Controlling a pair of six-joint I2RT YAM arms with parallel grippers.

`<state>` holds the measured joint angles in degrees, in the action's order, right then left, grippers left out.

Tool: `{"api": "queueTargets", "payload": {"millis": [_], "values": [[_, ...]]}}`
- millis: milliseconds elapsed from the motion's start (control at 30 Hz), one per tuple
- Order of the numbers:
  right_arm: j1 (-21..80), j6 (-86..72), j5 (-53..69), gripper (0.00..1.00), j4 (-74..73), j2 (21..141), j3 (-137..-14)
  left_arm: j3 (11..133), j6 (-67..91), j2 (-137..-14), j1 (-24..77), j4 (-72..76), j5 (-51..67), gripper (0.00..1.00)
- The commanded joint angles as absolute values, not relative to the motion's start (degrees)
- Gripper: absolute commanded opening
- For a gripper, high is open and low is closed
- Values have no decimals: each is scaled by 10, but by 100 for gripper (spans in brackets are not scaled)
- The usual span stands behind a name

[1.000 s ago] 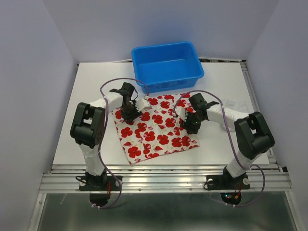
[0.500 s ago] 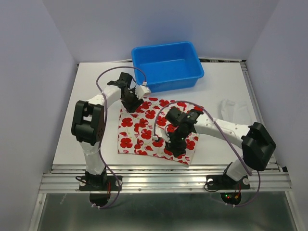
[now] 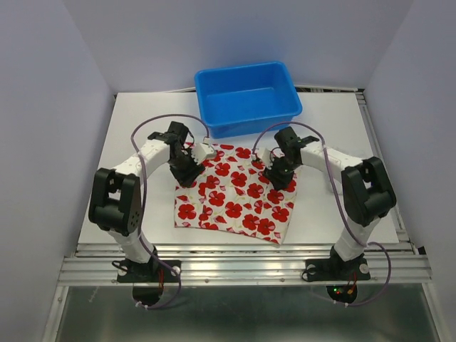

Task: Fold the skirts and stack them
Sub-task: Flatten the skirt out

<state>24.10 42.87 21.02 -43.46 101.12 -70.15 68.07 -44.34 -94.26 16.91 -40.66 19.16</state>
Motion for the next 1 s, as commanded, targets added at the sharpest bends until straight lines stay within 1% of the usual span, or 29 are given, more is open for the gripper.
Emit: {"api": "queueTargets", "payload": {"millis": [0, 100, 133, 167, 300, 367, 400, 433, 533, 567, 633, 733, 833, 900, 967], "values": [[248, 451, 162, 43, -395, 1030, -666, 671, -431, -973, 183, -415, 172, 58], [260, 464, 153, 41, -410, 1037, -630, 676, -419, -995, 191, -403, 165, 58], [267, 468, 153, 38, -426, 1036, -618, 678, -414, -1006, 192, -401, 165, 58], [278, 472, 156, 38, -438, 1034, -605, 683, -406, -1012, 192, -401, 167, 58], [358, 455, 204, 37, -482, 1001, -534, 695, -399, -1051, 205, -396, 163, 57], [420, 427, 255, 37, -500, 989, -526, 709, -397, -1087, 229, -388, 149, 57], [442, 418, 273, 37, -504, 986, -525, 721, -393, -1103, 238, -387, 145, 57], [485, 396, 306, 37, -506, 982, -529, 749, -391, -1140, 255, -391, 138, 57], [539, 360, 337, 37, -495, 980, -544, 803, -385, -1211, 280, -402, 137, 56], [562, 339, 352, 37, -478, 980, -557, 848, -386, -1228, 299, -408, 141, 56], [580, 310, 366, 38, -450, 978, -579, 921, -387, -1274, 318, -428, 152, 56], [586, 294, 366, 38, -432, 972, -605, 985, -388, -1311, 355, -446, 157, 57], [586, 291, 307, 40, -412, 942, -617, 1076, -376, -1350, 367, -450, 170, 57], [586, 288, 287, 40, -411, 918, -615, 1098, -374, -1349, 365, -448, 178, 58], [570, 279, 273, 42, -411, 897, -614, 1093, -382, -1329, 363, -432, 188, 62]]}}
